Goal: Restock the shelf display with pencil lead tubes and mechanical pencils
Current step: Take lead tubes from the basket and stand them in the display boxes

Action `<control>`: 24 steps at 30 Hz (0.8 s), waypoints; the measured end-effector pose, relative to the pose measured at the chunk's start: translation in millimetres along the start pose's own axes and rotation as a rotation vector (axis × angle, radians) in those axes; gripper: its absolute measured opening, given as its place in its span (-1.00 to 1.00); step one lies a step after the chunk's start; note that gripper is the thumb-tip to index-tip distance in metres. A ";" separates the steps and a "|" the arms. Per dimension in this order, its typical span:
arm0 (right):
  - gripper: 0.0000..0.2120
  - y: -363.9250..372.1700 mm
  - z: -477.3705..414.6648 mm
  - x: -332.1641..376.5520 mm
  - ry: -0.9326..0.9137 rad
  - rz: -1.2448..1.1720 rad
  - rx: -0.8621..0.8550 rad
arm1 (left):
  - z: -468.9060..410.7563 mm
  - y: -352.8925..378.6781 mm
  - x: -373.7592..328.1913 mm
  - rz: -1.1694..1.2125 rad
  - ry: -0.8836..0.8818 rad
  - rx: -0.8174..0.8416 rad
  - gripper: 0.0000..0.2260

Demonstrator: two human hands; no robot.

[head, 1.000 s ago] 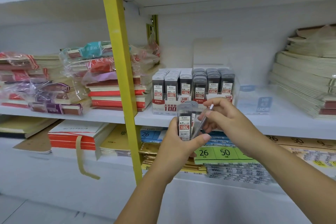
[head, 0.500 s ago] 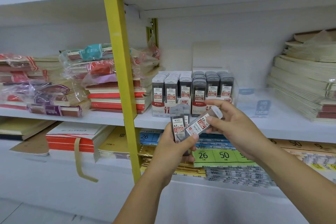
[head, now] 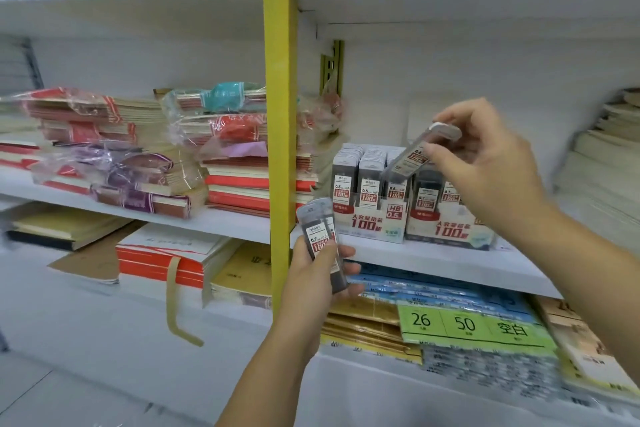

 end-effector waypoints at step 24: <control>-0.77 29.2 22.0 -11.9 -0.048 0.306 0.035 | 12.6 32.7 -8.1 -0.087 0.035 0.258 -0.82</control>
Point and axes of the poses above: each hand's wrist, its own z-axis away from the middle knuckle, its own y-axis out of the palm, x = y × z, the point moved 10 cm from there along -z, towards the middle knuckle, and after that the axes turned 5 degrees about y, right-handed, at the moved point
